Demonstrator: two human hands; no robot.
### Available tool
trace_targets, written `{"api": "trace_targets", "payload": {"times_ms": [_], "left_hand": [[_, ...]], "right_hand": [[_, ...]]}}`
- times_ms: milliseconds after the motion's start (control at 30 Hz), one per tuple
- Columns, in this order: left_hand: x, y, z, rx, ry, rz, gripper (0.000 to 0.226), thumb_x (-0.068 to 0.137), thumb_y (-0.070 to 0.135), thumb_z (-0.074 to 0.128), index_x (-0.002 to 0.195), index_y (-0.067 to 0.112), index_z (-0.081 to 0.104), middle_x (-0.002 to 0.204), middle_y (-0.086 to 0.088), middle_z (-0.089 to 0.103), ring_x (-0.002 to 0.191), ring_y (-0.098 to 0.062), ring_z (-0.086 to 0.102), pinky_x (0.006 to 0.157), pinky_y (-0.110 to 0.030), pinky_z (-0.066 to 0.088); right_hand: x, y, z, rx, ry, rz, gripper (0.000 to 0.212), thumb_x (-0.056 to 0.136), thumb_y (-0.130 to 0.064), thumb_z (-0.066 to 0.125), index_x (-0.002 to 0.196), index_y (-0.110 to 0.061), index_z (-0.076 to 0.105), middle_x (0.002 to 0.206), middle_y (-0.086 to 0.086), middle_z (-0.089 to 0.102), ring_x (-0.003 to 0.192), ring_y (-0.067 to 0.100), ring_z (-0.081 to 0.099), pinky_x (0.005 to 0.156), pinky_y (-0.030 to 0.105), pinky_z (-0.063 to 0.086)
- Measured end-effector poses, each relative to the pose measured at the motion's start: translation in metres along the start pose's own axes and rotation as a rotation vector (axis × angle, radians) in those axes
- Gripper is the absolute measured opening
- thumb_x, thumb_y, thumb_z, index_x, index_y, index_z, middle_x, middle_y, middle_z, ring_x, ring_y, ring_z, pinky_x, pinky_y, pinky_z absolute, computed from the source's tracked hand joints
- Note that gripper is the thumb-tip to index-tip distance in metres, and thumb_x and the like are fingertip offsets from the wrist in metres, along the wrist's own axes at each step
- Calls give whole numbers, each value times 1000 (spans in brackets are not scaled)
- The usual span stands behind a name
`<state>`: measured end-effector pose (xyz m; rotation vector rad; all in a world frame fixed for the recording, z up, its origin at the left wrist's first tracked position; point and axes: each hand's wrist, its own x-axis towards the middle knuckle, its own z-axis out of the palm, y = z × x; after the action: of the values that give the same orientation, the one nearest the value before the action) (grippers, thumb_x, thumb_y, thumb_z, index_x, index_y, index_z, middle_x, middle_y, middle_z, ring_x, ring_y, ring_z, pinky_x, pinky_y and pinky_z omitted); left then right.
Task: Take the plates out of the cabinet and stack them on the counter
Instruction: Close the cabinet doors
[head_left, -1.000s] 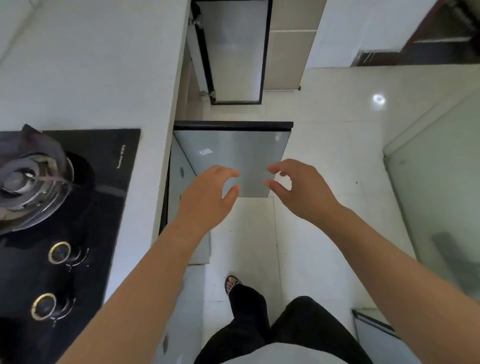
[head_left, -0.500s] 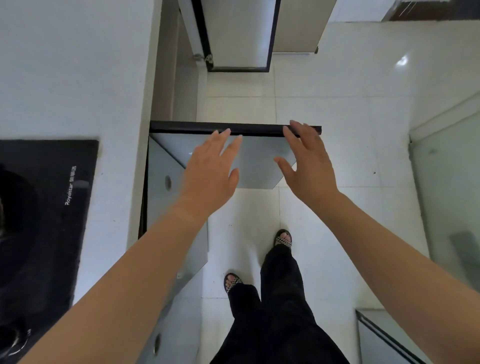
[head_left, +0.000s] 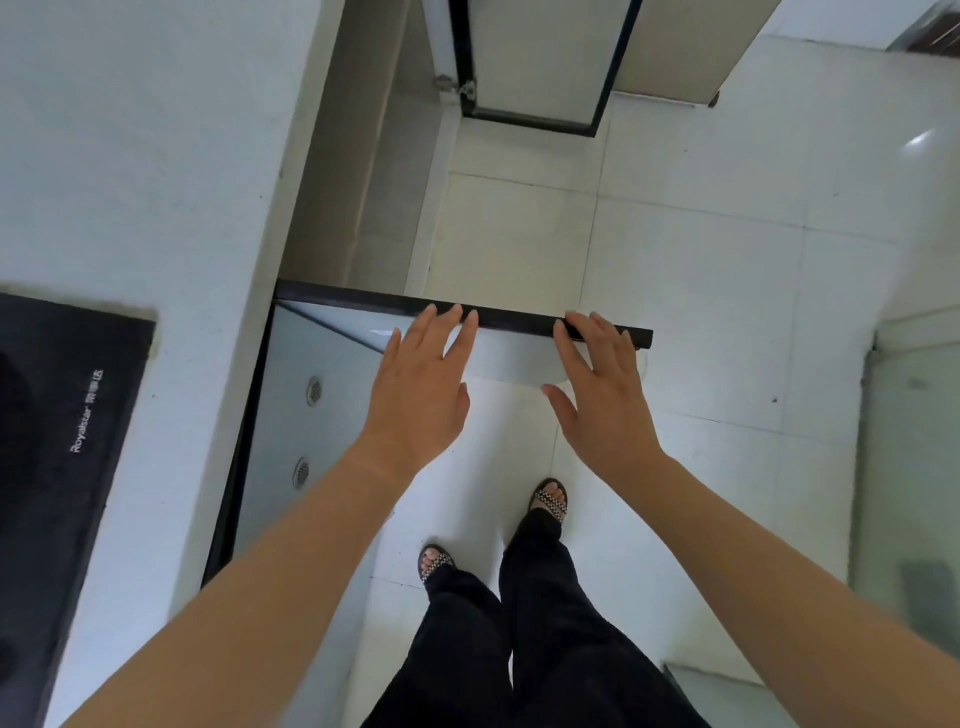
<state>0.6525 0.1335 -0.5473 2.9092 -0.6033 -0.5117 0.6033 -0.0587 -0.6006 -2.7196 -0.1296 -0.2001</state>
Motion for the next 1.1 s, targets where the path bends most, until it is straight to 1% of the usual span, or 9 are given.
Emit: {"api": "trace_targets", "payload": {"times_ms": [167,267,400,533,633,833,933,1000,1100], "left_hand": [[26,4,-1,81,56,9,74,79,20,67,143,8,31,139,-17,44,132,-37,37,107,-51,34],[43,0,-3,80,131,25,74,72,15,74,137,5,41,128,-17,53,122,-37,48,101,-51,42],[59,-6,-8,69,102,13,78,72,16,73,140,8,37,131,-15,51,125,-34,46,106,-48,38],[74,-6,-17,90,32,-48,85,70,24,73,142,9,32,135,-11,48,127,-31,44,107,-45,35],[91,-12,-27,120,41,-55,82,70,22,71,141,8,33,130,-12,49,121,-31,47,105,-44,37],[127,-28,-53,88,71,-118,68,66,12,74,130,9,51,110,-9,59,92,-27,58,74,-34,54],[146,-36,-65,31,60,-201,66,64,10,76,126,9,54,108,-9,60,88,-27,59,63,-31,56],[156,-35,-77,-8,19,-280,67,72,14,72,133,9,47,118,-10,56,100,-27,57,70,-30,56],[170,-35,-90,-49,-37,-429,64,92,20,49,147,14,18,148,-8,27,133,-25,32,99,-32,42]], "right_hand": [[36,22,-5,-29,8,-45,48,85,-19,65,128,-4,52,133,15,51,125,33,44,107,49,35],[69,32,-6,13,65,-29,35,87,-22,62,118,-5,61,122,13,60,114,33,54,96,41,47],[116,38,-16,69,121,19,19,81,-20,69,98,-11,73,104,8,68,96,29,62,71,32,53],[152,42,-21,69,59,14,15,79,-22,71,92,-16,75,97,4,70,91,25,62,63,29,51],[178,47,-19,58,44,0,15,79,-24,72,92,-18,75,97,3,69,90,23,60,63,25,49],[237,49,-9,115,-61,-34,17,79,-21,72,95,-15,74,103,10,65,93,28,62,70,24,44],[278,49,-5,123,-135,-88,17,79,-22,72,96,-17,74,106,9,64,97,26,60,71,25,45],[304,48,-1,147,-184,-135,18,81,-21,70,99,-18,73,109,8,63,100,25,59,72,30,50],[340,43,5,143,-265,-275,23,83,-19,68,105,-13,70,114,10,60,105,27,58,72,35,55]]}}
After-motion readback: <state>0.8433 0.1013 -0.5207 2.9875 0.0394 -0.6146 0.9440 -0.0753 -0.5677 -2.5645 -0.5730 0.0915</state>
